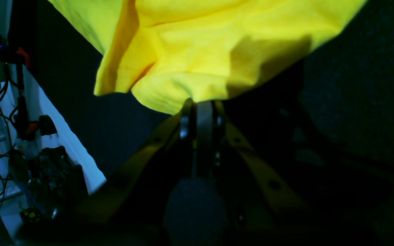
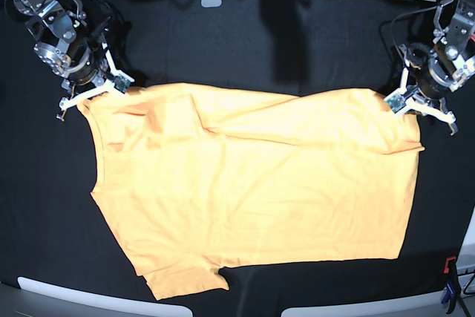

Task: Layout the t-shirt on the table in an organized manner, then fold the t-shirt properly
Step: 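Drag the held shoulders back toward the robot, then release, then move both grippers to the shirt's side edges near the hem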

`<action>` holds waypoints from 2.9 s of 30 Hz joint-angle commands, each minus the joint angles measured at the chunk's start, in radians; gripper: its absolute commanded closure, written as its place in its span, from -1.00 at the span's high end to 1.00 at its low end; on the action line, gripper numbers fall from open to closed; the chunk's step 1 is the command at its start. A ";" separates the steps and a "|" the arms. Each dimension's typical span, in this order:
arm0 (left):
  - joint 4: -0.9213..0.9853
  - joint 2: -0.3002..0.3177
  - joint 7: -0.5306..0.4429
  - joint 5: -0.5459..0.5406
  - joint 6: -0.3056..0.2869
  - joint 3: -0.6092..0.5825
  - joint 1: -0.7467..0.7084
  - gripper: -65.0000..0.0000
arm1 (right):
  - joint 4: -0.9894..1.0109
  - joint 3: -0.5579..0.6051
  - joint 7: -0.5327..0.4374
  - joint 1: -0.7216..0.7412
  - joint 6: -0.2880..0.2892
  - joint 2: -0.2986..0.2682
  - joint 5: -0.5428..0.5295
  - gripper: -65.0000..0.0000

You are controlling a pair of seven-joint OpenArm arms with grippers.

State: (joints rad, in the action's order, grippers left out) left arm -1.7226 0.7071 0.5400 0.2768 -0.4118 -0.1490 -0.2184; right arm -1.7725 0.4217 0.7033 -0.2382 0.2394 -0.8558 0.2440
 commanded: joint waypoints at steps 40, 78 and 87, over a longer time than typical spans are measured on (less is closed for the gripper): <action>-0.016 0.233 0.070 0.032 0.012 0.011 -0.510 -1.00 | -0.288 -0.010 0.278 -0.434 0.014 -0.242 0.031 -1.00; -0.222 0.219 -0.039 -0.389 0.042 0.484 -0.404 -0.23 | -0.421 -0.390 0.114 -0.310 -0.223 -0.095 -0.261 -0.36; 0.150 0.013 -0.085 -0.649 -0.002 0.492 0.069 -0.23 | -0.102 -0.397 0.024 0.075 -0.122 0.103 -0.530 -0.36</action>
State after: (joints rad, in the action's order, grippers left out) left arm -1.5528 0.6937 0.4824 -0.3672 -0.4240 0.3344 -0.1604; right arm -1.8568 0.0349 0.7502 -0.1749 0.1230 -0.7334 -0.2905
